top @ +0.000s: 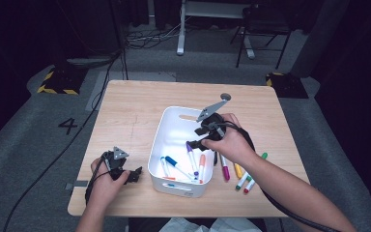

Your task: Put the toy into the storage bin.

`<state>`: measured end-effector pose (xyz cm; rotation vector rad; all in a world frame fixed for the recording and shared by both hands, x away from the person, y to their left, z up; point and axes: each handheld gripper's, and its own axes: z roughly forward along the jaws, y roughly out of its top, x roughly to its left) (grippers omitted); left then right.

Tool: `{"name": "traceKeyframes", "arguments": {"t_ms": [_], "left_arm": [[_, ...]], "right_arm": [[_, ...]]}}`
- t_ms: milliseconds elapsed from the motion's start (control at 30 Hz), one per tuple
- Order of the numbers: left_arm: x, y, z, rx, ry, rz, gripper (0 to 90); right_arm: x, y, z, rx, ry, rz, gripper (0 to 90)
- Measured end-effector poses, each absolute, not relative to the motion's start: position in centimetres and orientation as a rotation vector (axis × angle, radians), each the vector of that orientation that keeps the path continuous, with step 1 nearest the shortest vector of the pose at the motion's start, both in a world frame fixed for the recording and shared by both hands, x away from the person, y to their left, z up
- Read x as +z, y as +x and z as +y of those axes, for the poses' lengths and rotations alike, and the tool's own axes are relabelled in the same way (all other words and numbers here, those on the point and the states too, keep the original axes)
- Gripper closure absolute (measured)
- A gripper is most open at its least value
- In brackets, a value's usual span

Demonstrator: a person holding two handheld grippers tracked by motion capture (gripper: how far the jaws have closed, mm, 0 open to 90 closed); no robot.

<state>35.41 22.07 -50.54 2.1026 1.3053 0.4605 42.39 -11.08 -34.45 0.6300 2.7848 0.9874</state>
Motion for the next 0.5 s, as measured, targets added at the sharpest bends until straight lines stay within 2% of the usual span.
{"name": "traceKeyframes", "arguments": {"t_ms": [233, 500], "left_arm": [[-50.6, 35.5, 22.1, 0.458, 2.102, 1.303, 0.1], [-50.6, 35.7, 21.9, 0.465, 2.1, 1.308, 0.1]], "right_arm": [[-33.1, 42.4, -13.9, 1.047, 0.685, 2.724, 41.9], [-33.1, 42.6, -17.9, 1.085, 0.797, 2.653, 43.4]]}}
